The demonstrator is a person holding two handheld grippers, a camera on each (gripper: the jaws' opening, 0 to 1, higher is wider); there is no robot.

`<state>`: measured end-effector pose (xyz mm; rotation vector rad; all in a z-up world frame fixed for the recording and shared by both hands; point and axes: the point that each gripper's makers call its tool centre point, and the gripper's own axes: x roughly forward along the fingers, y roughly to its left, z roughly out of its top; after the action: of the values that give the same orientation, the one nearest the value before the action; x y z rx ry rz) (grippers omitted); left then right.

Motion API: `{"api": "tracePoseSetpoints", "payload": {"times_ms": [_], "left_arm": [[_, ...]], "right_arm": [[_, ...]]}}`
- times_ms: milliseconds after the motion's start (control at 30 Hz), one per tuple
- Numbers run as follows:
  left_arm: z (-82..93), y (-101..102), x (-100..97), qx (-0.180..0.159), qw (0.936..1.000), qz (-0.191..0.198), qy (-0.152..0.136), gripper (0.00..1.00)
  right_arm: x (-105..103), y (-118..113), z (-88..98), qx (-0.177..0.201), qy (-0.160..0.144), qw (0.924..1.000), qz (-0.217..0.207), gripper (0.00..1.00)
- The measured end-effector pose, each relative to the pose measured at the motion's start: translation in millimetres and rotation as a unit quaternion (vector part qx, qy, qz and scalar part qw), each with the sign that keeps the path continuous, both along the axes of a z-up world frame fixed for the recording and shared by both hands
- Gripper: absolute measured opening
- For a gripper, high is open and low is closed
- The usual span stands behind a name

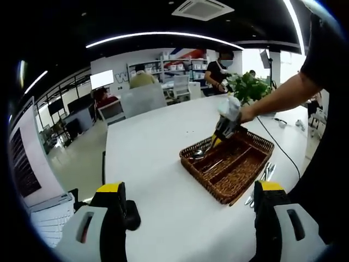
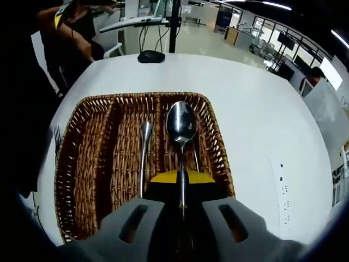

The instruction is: Arrange the knives, forks, and spoons in their matching storage slots by inserting each utensil handle-first until every utensil is classified and aligned in the correct compartment

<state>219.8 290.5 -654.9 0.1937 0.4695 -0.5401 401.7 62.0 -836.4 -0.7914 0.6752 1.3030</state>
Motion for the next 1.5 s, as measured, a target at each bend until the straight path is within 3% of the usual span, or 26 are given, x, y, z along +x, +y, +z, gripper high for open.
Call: {"api": "tracePoseSetpoints", "payload": {"times_ms": [600, 933, 1033, 1133, 1200, 1300, 1367, 1500], "left_arm": [[-0.4, -1, -4.9, 0.001, 1.0000, 0.002, -0.001, 0.99], [-1.5, -1, -7.0, -0.001, 1.0000, 0.008, -0.001, 0.99], [-2.6, -4, -8.3, 0.000, 1.0000, 0.006, 0.000, 0.99], [-3.1, -7, -8.4, -0.001, 1.0000, 0.004, 0.001, 0.99], [-2.2, -9, -7.9, 0.000, 1.0000, 0.001, 0.000, 0.99], [1.7, -11, -5.7, -0.002, 1.0000, 0.001, -0.005, 0.99], [2.6, -12, -4.4, -0.004, 1.0000, 0.000, -0.007, 0.99], [3.9, -16, -2.0, -0.003, 0.9999, -0.005, -0.012, 0.99]], "right_arm": [[4, 0, -18.3, -0.012, 0.004, 0.9998, 0.016, 0.00], [5, -6, -30.5, -0.016, 0.028, 0.9995, 0.007, 0.01], [4, -6, -29.0, -0.010, 0.024, 0.9995, 0.017, 0.02], [4, -5, -25.9, -0.003, -0.006, 0.9988, 0.049, 0.03], [9, -5, -20.9, 0.000, -0.015, 0.9992, 0.038, 0.04], [18, 5, 4.8, 0.063, -0.018, 0.9978, 0.004, 0.18], [20, 3, 16.7, 0.069, -0.018, 0.9974, -0.004, 0.21], [21, 8, 42.6, 0.110, -0.024, 0.9935, -0.019, 0.45]]}}
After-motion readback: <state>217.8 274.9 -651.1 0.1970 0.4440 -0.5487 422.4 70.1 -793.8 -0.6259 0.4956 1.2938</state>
